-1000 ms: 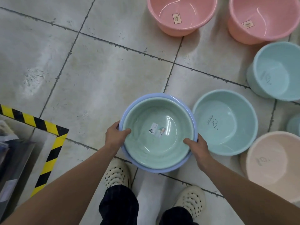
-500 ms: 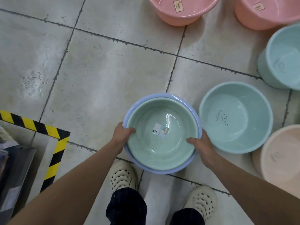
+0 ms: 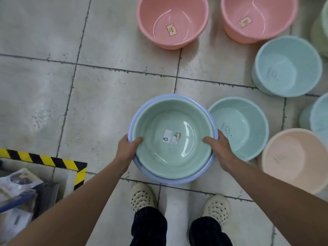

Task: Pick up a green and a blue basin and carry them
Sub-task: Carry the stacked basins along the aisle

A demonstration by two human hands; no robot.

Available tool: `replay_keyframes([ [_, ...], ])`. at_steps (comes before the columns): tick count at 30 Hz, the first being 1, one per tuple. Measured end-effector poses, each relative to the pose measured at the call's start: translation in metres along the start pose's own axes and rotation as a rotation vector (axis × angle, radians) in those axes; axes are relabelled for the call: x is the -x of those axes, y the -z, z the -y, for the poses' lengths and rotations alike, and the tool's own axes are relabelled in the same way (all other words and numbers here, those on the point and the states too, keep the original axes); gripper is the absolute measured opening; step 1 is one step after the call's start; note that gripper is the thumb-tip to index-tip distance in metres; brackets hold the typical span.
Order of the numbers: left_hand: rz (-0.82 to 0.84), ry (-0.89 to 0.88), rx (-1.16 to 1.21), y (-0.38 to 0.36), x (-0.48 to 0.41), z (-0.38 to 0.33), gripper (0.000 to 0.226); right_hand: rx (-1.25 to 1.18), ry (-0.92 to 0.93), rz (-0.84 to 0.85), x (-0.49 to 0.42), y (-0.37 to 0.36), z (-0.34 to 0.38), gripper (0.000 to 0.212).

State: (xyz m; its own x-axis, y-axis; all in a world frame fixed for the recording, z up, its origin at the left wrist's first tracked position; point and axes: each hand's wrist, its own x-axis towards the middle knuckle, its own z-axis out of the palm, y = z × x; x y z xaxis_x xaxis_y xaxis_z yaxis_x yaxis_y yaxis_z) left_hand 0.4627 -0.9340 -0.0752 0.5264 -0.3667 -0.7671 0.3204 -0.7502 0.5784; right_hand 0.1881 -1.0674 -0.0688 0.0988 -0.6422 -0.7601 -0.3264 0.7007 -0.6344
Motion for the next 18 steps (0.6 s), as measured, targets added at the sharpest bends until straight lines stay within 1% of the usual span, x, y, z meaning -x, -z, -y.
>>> replay_keyframes([
  [3,0.021,-0.066,-0.010,-0.007,0.018,-0.044,0.017,-0.038,0.032,-0.019,0.018,0.016,0.031,0.034],
  [5,0.041,-0.097,-0.037,-0.016,0.028,-0.070,0.025,-0.056,0.042,-0.031,0.030,0.031,0.049,0.035],
  [7,0.076,-0.130,-0.076,-0.027,0.038,-0.093,0.034,-0.069,0.053,-0.033,0.039,0.047,0.061,0.046],
  [9,0.119,-0.154,-0.108,-0.043,0.051,-0.116,0.040,-0.086,0.057,-0.065,0.048,0.065,0.071,0.045],
  [13,0.201,-0.197,-0.168,-0.083,0.069,-0.147,0.030,-0.159,0.013,-0.169,0.063,0.108,0.076,0.040],
  [18,0.250,-0.227,-0.247,-0.139,0.087,-0.165,0.021,-0.229,-0.017,-0.277,0.081,0.157,0.064,0.037],
])
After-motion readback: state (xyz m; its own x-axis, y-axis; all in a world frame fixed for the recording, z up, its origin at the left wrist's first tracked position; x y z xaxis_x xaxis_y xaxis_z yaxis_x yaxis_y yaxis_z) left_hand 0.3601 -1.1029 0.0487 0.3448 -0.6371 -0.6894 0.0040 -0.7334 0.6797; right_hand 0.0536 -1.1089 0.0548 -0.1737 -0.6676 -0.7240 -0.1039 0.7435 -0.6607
